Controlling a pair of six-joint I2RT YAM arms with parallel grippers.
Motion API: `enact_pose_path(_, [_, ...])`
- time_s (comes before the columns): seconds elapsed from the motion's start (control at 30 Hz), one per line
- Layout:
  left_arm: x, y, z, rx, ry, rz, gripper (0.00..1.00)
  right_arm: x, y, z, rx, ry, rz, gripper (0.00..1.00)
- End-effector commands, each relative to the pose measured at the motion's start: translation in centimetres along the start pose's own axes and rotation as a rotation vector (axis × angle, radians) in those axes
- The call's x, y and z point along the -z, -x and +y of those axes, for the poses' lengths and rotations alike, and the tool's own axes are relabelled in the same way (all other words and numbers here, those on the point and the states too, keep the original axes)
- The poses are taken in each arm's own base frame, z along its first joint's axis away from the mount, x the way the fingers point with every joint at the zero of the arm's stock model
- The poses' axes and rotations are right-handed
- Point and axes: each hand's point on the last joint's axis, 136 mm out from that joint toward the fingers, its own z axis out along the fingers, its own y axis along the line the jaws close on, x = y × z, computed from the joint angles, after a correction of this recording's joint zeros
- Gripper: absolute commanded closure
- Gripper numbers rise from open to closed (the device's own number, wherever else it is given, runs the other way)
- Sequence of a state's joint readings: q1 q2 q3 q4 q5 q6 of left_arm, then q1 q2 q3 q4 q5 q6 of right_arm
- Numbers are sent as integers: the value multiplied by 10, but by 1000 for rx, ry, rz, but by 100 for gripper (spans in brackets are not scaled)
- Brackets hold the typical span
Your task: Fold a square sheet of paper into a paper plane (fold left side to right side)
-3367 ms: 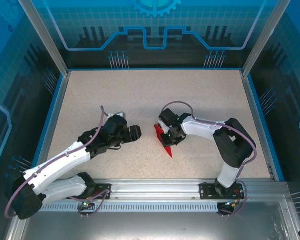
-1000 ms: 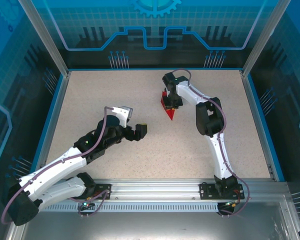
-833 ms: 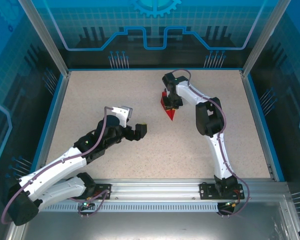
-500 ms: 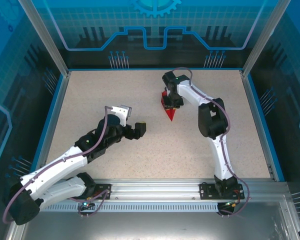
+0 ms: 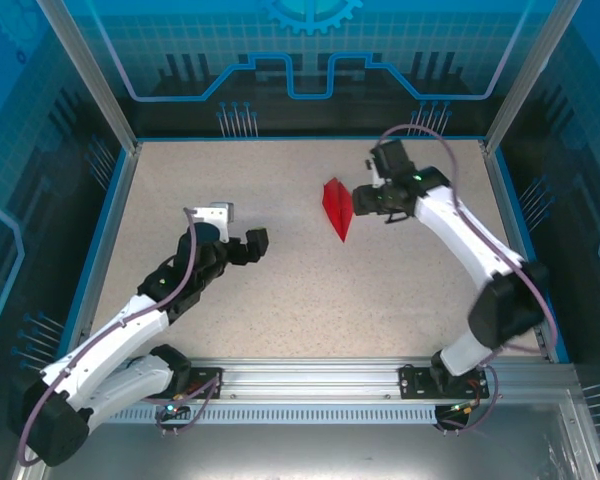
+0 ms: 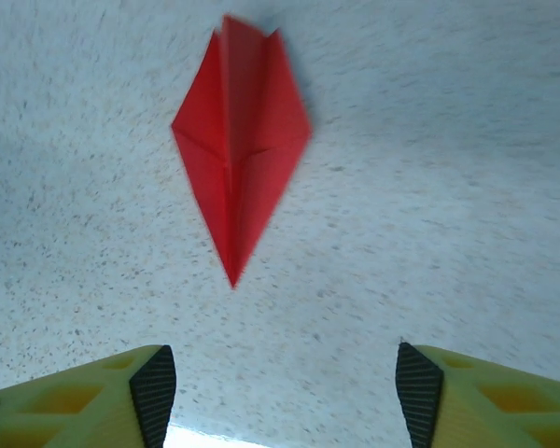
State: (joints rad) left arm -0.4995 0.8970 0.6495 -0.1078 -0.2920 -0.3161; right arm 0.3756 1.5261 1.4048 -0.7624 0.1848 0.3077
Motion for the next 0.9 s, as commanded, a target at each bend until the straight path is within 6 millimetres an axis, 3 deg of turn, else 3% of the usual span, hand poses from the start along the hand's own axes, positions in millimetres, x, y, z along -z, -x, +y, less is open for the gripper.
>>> enact_pose_path(0.0, [5,19,36,-19,174,-124,1,11,6,-36,-6,-67,-153,22])
enact_pose_path(0.07, [7,20,53,-44,249,-152,1,13,-3,-55,-18,-93,-203,9])
enact_pose_path(0.17, [7,17,74,-73,324,-165,1,6,-19,-86,-59,-154,-228,2])
enact_pose_path(0.27, [6,7,96,-85,400,-149,1,-5,-36,-112,-91,-217,-274,1])
enact_pose_path(0.43, [0,-18,131,-94,500,-102,1,-33,-57,-136,-77,-284,-392,1])
enact_pose_path(0.6, [-15,-35,136,-173,461,-118,1,-56,-62,-147,-102,-263,-442,1])
enact_pose_path(0.87, [-39,-39,140,-180,310,-177,1,-78,-48,-136,-17,-206,-552,1])
